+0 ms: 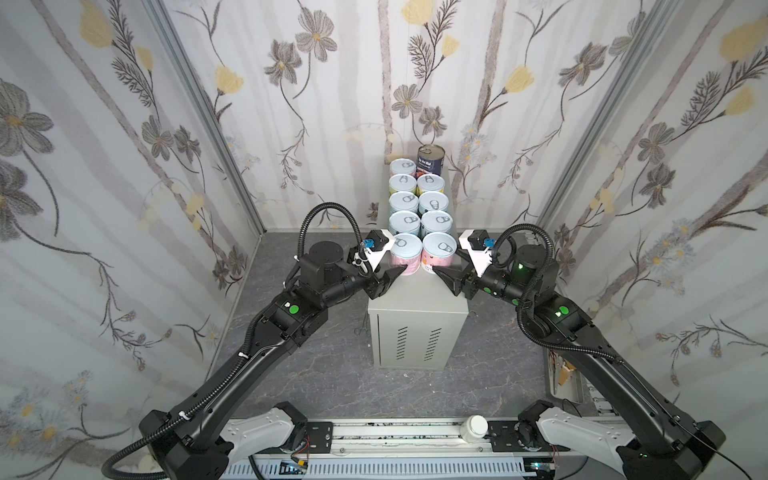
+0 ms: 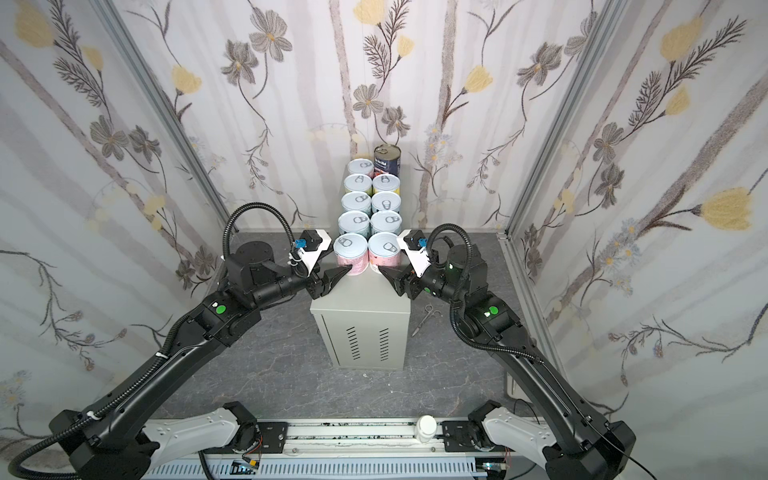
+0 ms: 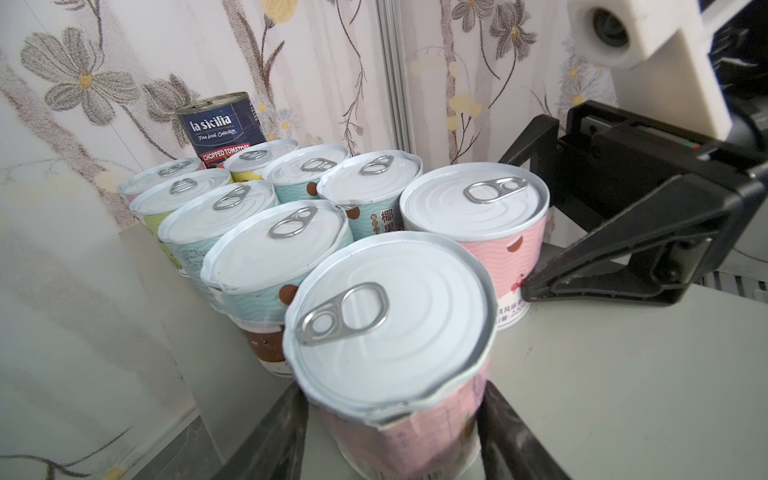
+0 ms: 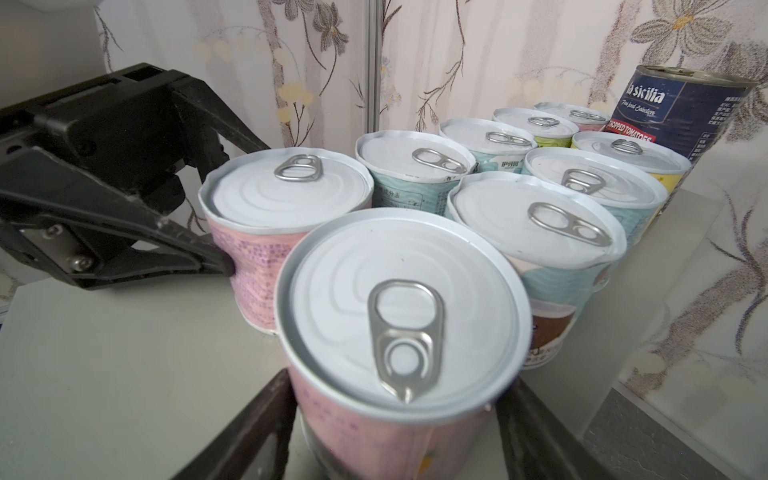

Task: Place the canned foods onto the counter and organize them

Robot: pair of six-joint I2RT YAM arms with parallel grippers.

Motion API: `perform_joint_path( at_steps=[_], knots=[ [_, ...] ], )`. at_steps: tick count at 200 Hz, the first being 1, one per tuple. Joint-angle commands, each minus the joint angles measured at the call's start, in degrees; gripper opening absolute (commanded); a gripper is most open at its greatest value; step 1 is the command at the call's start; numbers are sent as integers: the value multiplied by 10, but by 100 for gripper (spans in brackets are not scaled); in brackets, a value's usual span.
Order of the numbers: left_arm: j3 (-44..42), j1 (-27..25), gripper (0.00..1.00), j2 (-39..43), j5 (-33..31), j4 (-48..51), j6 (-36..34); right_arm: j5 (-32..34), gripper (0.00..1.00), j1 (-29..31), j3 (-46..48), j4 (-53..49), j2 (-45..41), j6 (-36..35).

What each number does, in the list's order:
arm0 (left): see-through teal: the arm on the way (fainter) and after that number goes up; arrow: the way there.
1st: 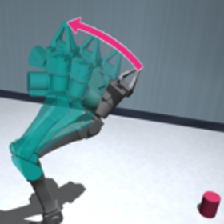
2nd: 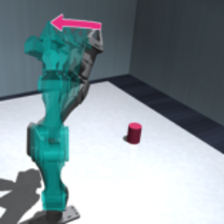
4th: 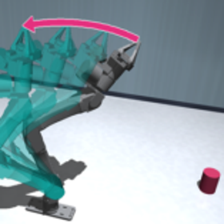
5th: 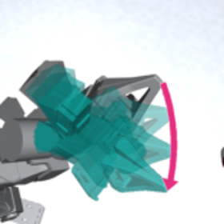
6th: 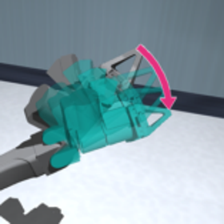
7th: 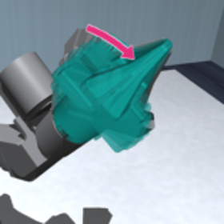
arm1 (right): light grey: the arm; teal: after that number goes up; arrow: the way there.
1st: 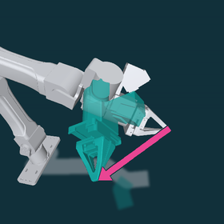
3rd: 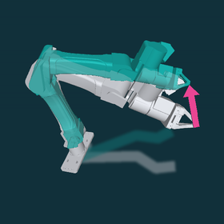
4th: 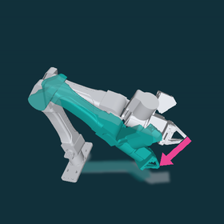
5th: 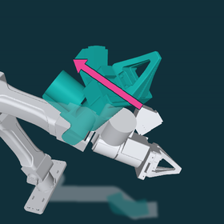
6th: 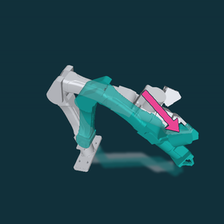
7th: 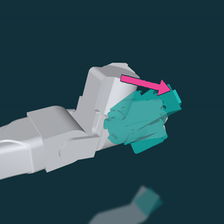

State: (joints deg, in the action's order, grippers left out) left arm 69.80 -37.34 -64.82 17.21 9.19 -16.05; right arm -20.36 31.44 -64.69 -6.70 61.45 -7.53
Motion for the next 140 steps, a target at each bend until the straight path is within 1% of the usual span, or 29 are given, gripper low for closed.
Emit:
perform_joint_path(
  at_steps=[1,26,51,66,96,119,129,140],
  knots=[
    [4,0,61,-1,16,-10,-4,-3,74,0,2,-13,1,-11],
    [4,0,63,0,13,-10,-3,-2,77,0,2,-11,1,-11],
    [0,0,70,3,3,-16,0,-1,82,1,3,-9,-1,-9],
    [-2,0,71,6,0,-18,1,-1,83,1,3,-8,-2,-9],
    [-5,0,78,10,-9,-21,1,-3,85,1,3,-7,-2,-7],
    [-9,0,80,16,-20,-23,1,-3,88,1,1,-9,-2,-6],
    [-11,0,83,19,-24,-26,1,-4,91,0,0,-9,-3,-6],
    [-13,0,85,24,-27,-29,1,-3,98,1,-2,-10,-4,-5]
  ],
)
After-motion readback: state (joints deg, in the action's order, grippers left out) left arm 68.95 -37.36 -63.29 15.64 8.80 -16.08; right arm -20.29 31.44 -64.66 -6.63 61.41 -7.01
